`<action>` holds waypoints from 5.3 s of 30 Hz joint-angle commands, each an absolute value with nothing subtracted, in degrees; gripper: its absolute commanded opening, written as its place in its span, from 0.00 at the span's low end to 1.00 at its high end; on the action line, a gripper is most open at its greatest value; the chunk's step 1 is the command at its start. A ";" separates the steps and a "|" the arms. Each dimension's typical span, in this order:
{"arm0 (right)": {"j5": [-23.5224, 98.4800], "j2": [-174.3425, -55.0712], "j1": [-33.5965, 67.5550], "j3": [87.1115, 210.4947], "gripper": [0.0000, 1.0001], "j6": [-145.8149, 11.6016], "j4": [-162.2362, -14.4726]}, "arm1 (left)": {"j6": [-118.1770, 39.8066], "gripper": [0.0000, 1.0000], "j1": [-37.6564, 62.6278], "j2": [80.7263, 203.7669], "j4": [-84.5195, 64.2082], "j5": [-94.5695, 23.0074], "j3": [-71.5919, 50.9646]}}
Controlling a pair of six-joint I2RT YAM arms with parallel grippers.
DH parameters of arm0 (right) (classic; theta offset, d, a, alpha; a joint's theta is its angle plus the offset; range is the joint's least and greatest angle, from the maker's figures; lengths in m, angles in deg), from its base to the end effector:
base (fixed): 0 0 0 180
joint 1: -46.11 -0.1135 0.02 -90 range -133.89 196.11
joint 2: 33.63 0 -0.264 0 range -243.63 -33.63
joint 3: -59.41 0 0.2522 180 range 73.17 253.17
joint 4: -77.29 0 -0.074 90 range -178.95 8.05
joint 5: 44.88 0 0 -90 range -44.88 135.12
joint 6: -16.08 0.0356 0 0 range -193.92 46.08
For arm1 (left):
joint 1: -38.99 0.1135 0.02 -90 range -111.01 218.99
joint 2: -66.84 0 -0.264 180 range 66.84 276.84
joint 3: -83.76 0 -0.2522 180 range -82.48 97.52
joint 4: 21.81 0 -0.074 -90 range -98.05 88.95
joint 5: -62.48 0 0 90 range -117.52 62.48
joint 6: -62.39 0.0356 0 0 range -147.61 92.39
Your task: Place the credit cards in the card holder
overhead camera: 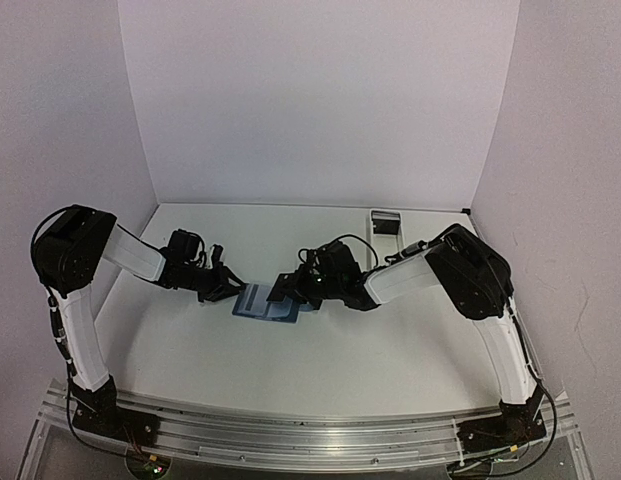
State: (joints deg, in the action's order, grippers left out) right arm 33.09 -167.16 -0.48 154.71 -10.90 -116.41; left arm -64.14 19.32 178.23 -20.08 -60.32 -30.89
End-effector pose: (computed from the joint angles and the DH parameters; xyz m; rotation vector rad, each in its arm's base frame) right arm 0.3375 0.3676 0.1037 0.1738 2.2907 1.3433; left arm 0.3336 -0.1397 0.1008 -0.0864 2.5425 -1.1160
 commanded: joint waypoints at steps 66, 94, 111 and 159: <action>14.08 -172.69 -2.25 159.75 0.00 -18.71 -99.10 | -62.70 0.45 16.43 175.39 -25.51 -63.82 -46.32; 7.58 -176.27 -3.54 166.22 0.00 -28.02 -83.26 | -57.80 0.00 14.10 178.01 -25.12 -62.33 -42.80; 7.54 -173.20 -0.96 162.24 0.00 -14.67 -79.40 | -54.98 0.00 14.13 177.08 -25.44 -62.18 -40.92; 31.57 -166.80 -4.45 168.89 0.39 -18.97 -68.88 | -61.58 0.00 10.94 175.33 -20.58 -56.38 -40.50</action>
